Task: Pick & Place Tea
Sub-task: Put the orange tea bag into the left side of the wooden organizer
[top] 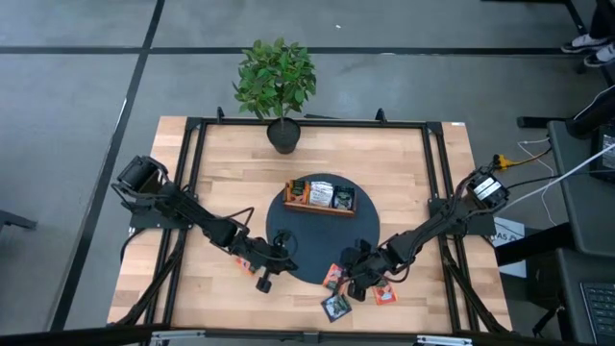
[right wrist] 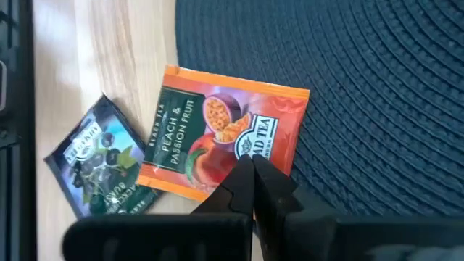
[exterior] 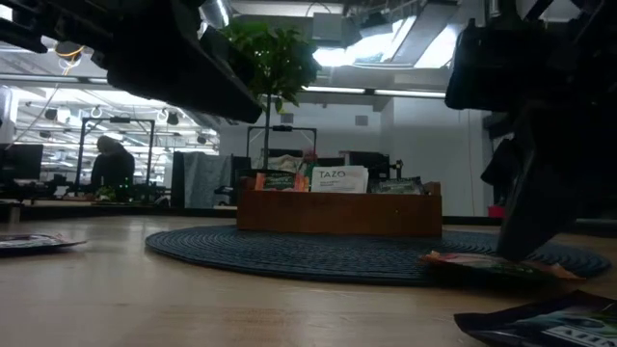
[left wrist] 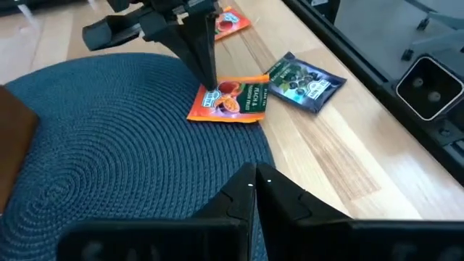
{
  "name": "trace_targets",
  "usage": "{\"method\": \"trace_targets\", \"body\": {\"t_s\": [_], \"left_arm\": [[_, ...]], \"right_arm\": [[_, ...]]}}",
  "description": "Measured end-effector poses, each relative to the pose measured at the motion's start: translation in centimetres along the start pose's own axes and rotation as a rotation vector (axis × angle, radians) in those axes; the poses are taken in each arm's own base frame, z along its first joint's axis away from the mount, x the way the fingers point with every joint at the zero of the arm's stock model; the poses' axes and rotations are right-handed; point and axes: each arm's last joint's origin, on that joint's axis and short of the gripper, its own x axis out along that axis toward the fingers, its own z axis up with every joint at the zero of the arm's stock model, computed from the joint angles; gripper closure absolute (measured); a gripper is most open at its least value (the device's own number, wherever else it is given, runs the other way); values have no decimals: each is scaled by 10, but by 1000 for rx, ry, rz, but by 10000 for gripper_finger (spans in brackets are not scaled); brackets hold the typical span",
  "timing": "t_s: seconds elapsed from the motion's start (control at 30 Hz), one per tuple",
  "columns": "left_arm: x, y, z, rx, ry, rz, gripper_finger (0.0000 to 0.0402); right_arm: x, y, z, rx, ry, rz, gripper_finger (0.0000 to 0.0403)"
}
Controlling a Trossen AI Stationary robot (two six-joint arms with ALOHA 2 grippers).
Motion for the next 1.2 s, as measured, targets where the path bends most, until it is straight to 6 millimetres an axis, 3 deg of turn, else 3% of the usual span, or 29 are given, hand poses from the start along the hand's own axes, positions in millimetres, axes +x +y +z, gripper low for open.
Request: {"method": "trace_targets", "body": {"t_s": [1.2], "left_arm": [[-1, 5, 6, 136, -48, 185, 384]], "right_arm": [[22, -15, 14, 214, -165, -84, 396]]}}
